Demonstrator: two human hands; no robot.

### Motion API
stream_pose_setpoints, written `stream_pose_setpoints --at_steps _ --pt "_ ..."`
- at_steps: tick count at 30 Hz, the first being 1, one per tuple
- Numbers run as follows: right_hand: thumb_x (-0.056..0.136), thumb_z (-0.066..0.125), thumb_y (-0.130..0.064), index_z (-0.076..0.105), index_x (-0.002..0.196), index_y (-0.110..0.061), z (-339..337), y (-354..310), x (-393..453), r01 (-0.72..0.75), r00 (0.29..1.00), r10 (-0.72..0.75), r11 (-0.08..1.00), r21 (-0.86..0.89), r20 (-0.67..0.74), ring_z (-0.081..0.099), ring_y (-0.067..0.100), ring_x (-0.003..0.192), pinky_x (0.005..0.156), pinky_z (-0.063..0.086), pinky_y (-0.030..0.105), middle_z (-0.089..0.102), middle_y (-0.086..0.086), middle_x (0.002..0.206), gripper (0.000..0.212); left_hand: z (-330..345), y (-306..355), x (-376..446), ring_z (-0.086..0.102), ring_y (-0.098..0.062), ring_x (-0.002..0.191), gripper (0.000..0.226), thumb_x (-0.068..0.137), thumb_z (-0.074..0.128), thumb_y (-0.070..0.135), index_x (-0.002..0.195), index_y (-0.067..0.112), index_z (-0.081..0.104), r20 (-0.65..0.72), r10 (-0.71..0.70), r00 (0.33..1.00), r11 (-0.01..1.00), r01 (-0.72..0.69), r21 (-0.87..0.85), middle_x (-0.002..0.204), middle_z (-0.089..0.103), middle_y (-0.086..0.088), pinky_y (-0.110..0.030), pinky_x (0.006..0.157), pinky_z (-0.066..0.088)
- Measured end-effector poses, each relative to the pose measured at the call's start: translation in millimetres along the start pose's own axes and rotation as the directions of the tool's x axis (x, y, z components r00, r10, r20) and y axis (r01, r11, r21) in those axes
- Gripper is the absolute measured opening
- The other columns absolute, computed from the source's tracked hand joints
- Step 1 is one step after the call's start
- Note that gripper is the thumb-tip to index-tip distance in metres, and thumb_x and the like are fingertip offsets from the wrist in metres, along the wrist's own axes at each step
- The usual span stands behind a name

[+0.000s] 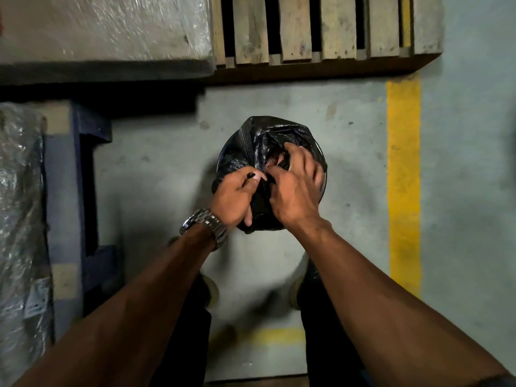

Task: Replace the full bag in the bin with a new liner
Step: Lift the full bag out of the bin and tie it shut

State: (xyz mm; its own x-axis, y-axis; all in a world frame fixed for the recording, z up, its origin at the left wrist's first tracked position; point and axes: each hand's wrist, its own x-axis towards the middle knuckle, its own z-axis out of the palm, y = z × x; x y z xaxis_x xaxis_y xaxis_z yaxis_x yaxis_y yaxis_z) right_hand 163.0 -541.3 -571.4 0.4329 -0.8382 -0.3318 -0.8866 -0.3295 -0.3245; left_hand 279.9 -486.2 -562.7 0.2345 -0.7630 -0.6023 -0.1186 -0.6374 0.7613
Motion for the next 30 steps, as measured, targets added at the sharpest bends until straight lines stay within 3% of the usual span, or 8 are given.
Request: stream_pose_setpoints --at_steps 8,12,15,17,19,25,27,30 --pt "0.077 0.063 -0.023 0.076 0.089 -0.028 1.4 5.1 -1.5 0.019 0.992 -0.011 0.998 0.062 -0.128 0.030 0.028 0.136 0.108 0.021 0.045 0.042 0.005 0.146 0.019 -3.9 2.9 -5.4 0.040 -0.009 0.021 0.024 0.102 0.037 0.020 0.109 0.017 0.060 -0.019 -0.050 0.999 0.986 0.046 -0.161 0.034 0.053 0.005 -0.012 0.031 0.025" --pt "0.077 0.069 -0.025 0.073 0.088 -0.021 4.5 8.6 -8.1 -0.004 0.986 0.016 0.997 0.073 -0.167 0.032 0.026 0.133 0.107 0.023 0.043 0.044 0.005 0.143 0.012 -8.9 1.2 -1.7 0.040 -0.009 0.027 0.023 0.099 0.043 0.016 0.105 0.011 0.065 -0.109 -0.059 0.992 0.990 0.045 -0.131 0.067 0.067 -0.013 -0.017 0.036 0.033" --pt "0.077 0.070 -0.028 0.072 0.087 -0.022 6.2 11.5 -14.0 -0.026 0.977 0.045 0.995 0.095 -0.208 0.033 0.025 0.132 0.106 0.024 0.043 0.045 0.005 0.141 0.012 -14.0 -6.8 3.1 0.055 -0.011 0.050 0.019 0.094 0.052 0.018 0.097 0.013 0.070 -0.203 0.032 0.979 0.998 -0.021 0.058 0.068 0.063 -0.007 -0.025 0.056 0.048" --pt "0.078 0.070 -0.031 0.073 0.086 -0.024 5.9 12.5 -16.0 -0.030 0.973 0.053 0.994 0.104 -0.225 0.033 0.025 0.133 0.106 0.024 0.043 0.044 0.005 0.142 0.011 -17.8 -11.8 6.7 0.065 -0.023 0.083 0.022 0.089 0.055 0.027 0.095 0.015 0.073 -0.247 0.071 0.966 0.974 -0.013 0.228 0.090 0.070 -0.006 -0.036 0.079 0.052" --pt "0.083 0.067 -0.039 0.074 0.085 -0.026 5.9 13.4 -17.3 -0.040 0.968 0.069 0.992 0.122 -0.241 0.034 0.025 0.132 0.106 0.024 0.043 0.044 0.004 0.142 0.015 -21.5 -10.9 8.9 0.063 -0.027 0.096 0.023 0.089 0.056 0.032 0.098 0.019 0.073 -0.273 0.050 0.961 0.939 0.048 0.341 0.103 0.070 -0.005 -0.039 0.086 0.050" --pt "0.078 0.075 -0.034 0.074 0.078 -0.029 13.0 16.1 -24.3 -0.122 0.946 0.185 0.964 0.234 -0.266 0.031 0.019 0.128 0.105 0.021 0.040 0.048 0.001 0.137 0.005 -31.5 -1.6 18.1 0.065 -0.025 0.083 0.021 0.087 0.058 0.040 0.074 0.028 0.069 -0.242 -0.083 0.967 0.931 0.162 0.326 0.084 0.071 0.000 -0.036 0.079 0.054" --pt "0.077 0.076 -0.035 0.074 0.078 -0.029 14.7 12.3 -27.4 -0.163 0.941 0.227 0.953 0.253 -0.249 0.031 0.019 0.128 0.106 0.021 0.041 0.048 0.000 0.136 0.006 -30.1 7.7 23.1 0.062 -0.021 0.085 0.019 0.089 0.059 0.036 0.086 0.023 0.072 -0.240 -0.008 0.971 0.899 0.112 0.424 0.090 0.067 0.001 -0.032 0.076 0.050" --pt "0.076 0.076 -0.036 0.074 0.076 -0.029 17.0 8.2 -30.9 -0.207 0.932 0.280 0.933 0.294 -0.231 0.033 0.020 0.128 0.107 0.019 0.041 0.048 -0.001 0.135 0.007 -27.2 27.9 37.6 0.052 -0.012 0.094 0.019 0.088 0.062 0.032 0.095 0.018 0.072 -0.141 0.190 0.972 0.764 -0.056 0.642 0.120 0.053 0.006 -0.027 0.071 0.038"
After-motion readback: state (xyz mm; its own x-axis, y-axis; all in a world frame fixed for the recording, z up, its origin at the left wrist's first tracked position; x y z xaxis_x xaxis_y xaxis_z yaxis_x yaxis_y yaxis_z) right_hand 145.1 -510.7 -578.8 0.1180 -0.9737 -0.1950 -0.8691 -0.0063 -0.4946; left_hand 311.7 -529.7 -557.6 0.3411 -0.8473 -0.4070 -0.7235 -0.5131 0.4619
